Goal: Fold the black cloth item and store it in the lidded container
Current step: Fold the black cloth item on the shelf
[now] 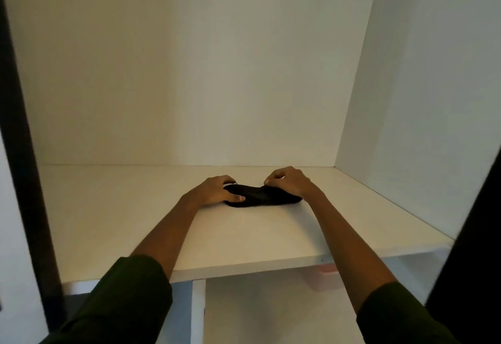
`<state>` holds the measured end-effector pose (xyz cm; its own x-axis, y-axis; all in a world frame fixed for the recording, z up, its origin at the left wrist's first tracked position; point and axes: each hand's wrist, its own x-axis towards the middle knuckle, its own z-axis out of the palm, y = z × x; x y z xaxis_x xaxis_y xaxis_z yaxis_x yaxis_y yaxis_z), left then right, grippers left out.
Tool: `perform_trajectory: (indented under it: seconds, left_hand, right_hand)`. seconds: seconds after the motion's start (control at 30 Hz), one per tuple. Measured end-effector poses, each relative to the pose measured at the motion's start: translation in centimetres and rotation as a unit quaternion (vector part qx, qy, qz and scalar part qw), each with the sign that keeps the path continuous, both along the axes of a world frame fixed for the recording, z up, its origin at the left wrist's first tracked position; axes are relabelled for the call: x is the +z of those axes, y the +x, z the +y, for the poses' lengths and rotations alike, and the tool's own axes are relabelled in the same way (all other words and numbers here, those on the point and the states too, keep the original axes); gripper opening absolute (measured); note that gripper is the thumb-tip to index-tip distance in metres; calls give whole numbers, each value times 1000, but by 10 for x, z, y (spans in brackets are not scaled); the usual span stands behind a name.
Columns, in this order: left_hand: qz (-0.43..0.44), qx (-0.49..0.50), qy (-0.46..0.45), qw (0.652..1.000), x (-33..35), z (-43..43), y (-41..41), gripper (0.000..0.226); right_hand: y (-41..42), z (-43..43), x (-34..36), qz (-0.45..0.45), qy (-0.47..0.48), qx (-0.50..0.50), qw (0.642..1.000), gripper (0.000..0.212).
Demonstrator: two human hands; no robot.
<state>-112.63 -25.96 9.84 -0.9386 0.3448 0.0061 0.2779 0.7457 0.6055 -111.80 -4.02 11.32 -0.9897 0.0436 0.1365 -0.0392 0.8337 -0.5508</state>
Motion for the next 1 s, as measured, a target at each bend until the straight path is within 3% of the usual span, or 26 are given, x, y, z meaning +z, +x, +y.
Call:
perform_trajectory:
  seconds: [0.07, 0.17, 0.37, 0.5, 0.6, 0.77, 1.0]
  left_hand:
    - [5, -1, 10, 1000, -4, 1, -7, 65]
    - [-6, -18, 24, 1000, -6, -1, -15, 64]
    - [0, -26, 17, 1000, -11, -6, -29, 57]
    - [6, -24, 0, 1000, -13, -3, -30, 65]
    - [7, -30, -10, 999, -13, -2, -30, 68]
    - [-4, -43, -27, 999, -13, -2, -31, 70]
    - [-16, -33, 23, 999, -14, 0, -34, 44]
  right_hand:
    - [-9, 5, -6, -29, 37, 33, 998, 28]
    - [-18, 13, -13, -30, 24, 73, 997, 22]
    - [-18, 37, -7, 4, -143, 100, 985, 17]
    - [-14, 45, -5, 4, -203, 48, 978, 37]
    - [-17, 47, -7, -2, -172, 4, 985, 47]
    - [-26, 54, -17, 4, -96, -71, 993, 39]
    - [-22, 44, -16, 23, -15, -107, 994, 34]
